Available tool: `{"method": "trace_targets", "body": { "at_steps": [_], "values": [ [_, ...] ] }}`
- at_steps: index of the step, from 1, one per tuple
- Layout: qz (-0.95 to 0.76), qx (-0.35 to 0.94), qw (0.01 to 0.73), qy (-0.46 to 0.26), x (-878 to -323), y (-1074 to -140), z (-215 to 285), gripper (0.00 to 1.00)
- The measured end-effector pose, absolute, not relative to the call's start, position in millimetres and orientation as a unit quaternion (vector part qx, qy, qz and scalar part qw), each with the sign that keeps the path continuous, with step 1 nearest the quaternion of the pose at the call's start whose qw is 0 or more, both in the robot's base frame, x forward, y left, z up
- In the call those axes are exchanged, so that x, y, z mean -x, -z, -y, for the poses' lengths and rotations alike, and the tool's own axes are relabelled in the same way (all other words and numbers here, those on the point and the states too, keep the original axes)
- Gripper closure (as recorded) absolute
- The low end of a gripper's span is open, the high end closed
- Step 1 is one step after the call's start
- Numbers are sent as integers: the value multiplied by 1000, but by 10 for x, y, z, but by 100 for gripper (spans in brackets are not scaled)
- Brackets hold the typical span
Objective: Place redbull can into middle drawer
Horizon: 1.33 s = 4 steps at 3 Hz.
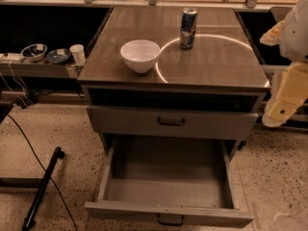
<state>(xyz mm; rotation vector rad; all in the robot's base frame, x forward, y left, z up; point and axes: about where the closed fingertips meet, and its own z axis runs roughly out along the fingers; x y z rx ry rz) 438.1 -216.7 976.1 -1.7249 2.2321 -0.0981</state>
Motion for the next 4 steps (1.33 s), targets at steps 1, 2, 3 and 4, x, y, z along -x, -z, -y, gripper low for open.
{"method": "trace_targets", "body": {
  "at_steps": [1, 2, 3, 4],
  "values": [
    [-781, 603, 159, 34, -4381, -9761, 2167, 0],
    [-781, 597, 181, 16, -4766, -9693, 2144, 0],
    [-779, 580, 236, -37, -5593, -9579, 2006, 0],
    [-778, 540, 310, -82, -6283, -9643, 1893, 0]
  ]
}}
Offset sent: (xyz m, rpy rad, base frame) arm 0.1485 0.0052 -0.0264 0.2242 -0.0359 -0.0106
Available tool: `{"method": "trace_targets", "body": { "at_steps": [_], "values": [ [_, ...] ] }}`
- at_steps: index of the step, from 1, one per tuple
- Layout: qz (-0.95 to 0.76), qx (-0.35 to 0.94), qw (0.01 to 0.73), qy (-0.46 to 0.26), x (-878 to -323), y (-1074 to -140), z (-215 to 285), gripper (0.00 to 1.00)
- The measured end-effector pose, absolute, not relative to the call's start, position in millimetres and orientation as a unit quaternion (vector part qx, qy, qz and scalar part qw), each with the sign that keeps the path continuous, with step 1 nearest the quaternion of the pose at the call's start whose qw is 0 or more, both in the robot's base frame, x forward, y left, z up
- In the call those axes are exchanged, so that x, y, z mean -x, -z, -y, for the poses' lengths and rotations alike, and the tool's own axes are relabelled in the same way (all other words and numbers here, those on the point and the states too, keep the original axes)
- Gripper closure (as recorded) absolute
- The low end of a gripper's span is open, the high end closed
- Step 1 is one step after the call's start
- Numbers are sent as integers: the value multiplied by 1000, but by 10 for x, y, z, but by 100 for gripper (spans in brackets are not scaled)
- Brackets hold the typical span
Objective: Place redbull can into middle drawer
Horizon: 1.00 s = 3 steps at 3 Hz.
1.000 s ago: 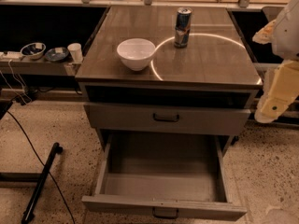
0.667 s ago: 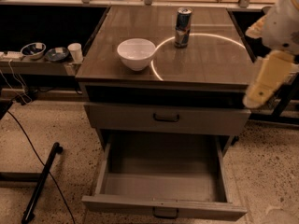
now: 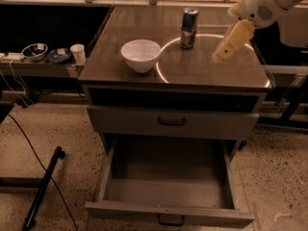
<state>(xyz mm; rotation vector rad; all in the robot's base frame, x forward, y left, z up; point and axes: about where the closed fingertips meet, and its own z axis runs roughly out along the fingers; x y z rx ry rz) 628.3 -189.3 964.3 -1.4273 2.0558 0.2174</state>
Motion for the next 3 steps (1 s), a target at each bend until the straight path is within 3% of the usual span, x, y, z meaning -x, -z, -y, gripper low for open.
{"method": "trace_targets", "body": {
  "at_steps": [1, 3],
  "values": [
    [-745, 543, 378, -80, -6616, -9914, 1946, 0],
    [-733, 518, 430, -98, -6891, -10021, 1847, 0]
  ]
}}
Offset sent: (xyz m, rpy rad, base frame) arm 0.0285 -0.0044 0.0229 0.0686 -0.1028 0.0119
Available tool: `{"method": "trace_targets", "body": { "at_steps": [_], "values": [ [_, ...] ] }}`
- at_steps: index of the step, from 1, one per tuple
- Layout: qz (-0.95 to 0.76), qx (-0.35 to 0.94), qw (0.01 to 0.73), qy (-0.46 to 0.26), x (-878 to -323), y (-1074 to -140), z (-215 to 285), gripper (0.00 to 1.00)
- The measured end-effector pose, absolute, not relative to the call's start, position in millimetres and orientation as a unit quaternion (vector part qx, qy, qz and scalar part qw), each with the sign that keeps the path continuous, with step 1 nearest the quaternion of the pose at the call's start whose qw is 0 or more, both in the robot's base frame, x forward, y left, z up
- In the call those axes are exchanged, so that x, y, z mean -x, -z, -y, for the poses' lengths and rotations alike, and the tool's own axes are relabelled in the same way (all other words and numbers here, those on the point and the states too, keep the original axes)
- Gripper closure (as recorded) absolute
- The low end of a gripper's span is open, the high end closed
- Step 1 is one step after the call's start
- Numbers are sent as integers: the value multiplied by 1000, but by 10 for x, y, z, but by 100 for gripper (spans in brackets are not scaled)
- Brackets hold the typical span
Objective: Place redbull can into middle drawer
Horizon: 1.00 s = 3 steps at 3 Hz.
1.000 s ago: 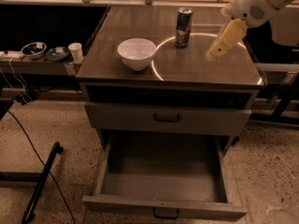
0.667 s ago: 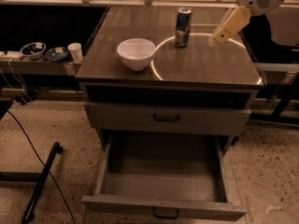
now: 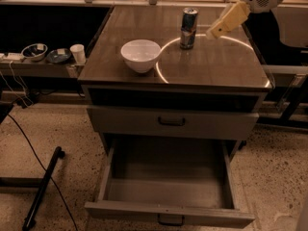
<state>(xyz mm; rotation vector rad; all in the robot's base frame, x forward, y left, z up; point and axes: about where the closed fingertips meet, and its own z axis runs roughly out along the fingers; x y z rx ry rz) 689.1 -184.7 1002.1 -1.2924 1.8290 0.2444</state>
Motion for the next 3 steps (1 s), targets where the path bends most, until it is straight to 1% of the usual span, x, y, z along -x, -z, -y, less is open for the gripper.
{"method": "trace_targets", "body": {
  "at_steps": [1, 2, 3],
  "values": [
    [-741, 434, 490, -149, -7332, -9954, 1757, 0],
    [-757, 351, 524, -170, -7607, -9867, 1755, 0],
    [-775, 291, 535, -167, -7870, -9514, 1725, 0]
  ]
}}
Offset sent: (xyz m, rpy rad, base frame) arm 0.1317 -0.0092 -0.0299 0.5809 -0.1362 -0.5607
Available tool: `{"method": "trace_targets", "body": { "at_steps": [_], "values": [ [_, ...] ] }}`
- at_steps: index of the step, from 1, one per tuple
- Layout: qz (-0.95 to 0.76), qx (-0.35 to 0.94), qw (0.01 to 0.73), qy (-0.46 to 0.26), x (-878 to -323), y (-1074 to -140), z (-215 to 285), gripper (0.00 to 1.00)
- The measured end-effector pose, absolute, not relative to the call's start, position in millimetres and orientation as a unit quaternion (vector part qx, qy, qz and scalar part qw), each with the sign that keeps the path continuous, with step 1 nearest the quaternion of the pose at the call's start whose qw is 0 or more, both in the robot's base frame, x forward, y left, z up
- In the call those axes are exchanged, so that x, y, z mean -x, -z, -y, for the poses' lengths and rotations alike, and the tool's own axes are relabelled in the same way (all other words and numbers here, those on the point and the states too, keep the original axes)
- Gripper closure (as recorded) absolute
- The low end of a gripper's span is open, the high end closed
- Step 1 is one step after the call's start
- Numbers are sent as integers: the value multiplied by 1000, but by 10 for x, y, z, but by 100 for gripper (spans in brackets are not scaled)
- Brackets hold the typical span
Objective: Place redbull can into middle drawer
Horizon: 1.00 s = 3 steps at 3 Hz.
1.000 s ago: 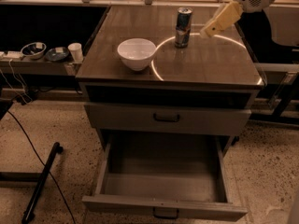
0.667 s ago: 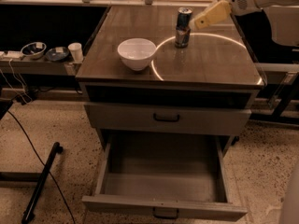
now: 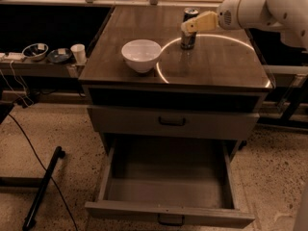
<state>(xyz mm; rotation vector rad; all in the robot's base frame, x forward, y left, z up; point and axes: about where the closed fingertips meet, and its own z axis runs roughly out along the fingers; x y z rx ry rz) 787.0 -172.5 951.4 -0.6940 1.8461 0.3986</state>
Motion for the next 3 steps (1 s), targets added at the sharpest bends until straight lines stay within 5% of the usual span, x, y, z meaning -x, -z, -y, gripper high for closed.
{"method": "trace_targets", "body": {
  "at_steps": [2, 3],
  "values": [
    [-769, 199, 594, -126, -8598, -9350, 1813, 0],
    [-764, 186, 607, -118, -8863, -9370, 1786, 15]
  ]
}}
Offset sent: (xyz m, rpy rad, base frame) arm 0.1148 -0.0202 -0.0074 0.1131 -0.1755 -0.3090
